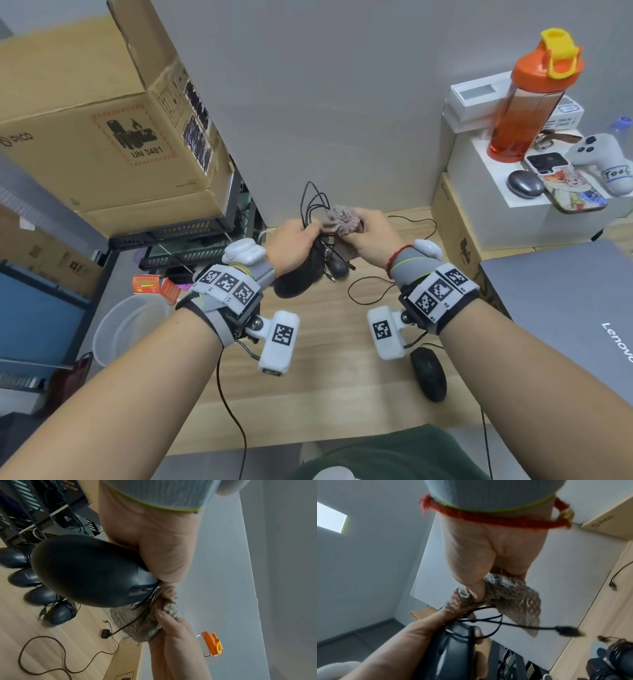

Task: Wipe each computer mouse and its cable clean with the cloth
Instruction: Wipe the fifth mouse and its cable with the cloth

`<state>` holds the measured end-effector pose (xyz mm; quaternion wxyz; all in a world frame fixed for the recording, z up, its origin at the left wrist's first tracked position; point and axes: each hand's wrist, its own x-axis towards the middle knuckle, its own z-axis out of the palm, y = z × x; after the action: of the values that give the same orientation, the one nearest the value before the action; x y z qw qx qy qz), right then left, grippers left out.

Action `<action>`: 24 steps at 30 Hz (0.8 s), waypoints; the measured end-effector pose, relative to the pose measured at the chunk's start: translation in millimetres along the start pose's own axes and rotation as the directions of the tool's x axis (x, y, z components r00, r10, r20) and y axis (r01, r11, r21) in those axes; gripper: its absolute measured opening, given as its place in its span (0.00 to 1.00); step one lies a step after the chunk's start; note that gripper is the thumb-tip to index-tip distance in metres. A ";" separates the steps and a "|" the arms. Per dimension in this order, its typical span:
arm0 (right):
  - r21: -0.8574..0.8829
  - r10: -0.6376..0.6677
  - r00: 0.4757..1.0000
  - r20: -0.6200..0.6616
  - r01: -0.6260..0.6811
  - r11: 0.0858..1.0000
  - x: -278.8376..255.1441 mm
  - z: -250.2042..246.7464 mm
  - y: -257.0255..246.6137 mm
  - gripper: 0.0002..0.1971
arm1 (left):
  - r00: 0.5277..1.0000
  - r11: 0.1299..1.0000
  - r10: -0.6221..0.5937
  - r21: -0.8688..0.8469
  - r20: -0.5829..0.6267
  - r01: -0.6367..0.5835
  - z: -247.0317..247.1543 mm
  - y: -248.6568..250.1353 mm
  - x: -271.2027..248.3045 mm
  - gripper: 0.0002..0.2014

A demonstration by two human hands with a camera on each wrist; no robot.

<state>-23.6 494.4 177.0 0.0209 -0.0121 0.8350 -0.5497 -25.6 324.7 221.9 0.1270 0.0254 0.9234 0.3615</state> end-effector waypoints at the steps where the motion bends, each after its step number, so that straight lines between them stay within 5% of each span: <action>1: -0.012 0.011 1.000 -0.022 -0.011 1.000 0.5 -3.8 3.9 0.12 | 1.000 1.000 -0.006 0.005 -0.004 0.006 0.3 -0.3 0.0 0.27; 6: 0.042 -0.088 0.991 0.104 0.084 0.996 -16.2 -5.2 -9.1 0.02 | 0.999 0.999 -0.017 -0.035 -0.030 0.016 0.0 -1.3 3.7 0.21; 11: 0.097 -0.024 0.975 0.221 0.002 0.995 -21.2 9.2 -6.2 0.26 | 0.998 0.993 -0.045 -0.114 -0.046 0.039 1.3 2.7 6.5 0.17; 16: -0.193 -0.116 0.988 0.104 0.134 0.972 -20.5 5.3 4.5 0.07 | 0.994 0.995 -0.078 -0.062 -0.075 0.073 5.4 0.5 11.3 0.21; 24: -0.435 -0.107 0.984 0.140 0.158 0.886 -16.4 10.2 6.1 0.02 | 0.982 0.979 -0.152 -0.156 -0.109 0.134 -9.0 -4.3 13.4 0.21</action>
<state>-6.7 488.1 167.7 0.0268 -0.1046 0.9331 -0.3429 -40.6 317.5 222.4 0.0986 -0.0725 0.8993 0.4198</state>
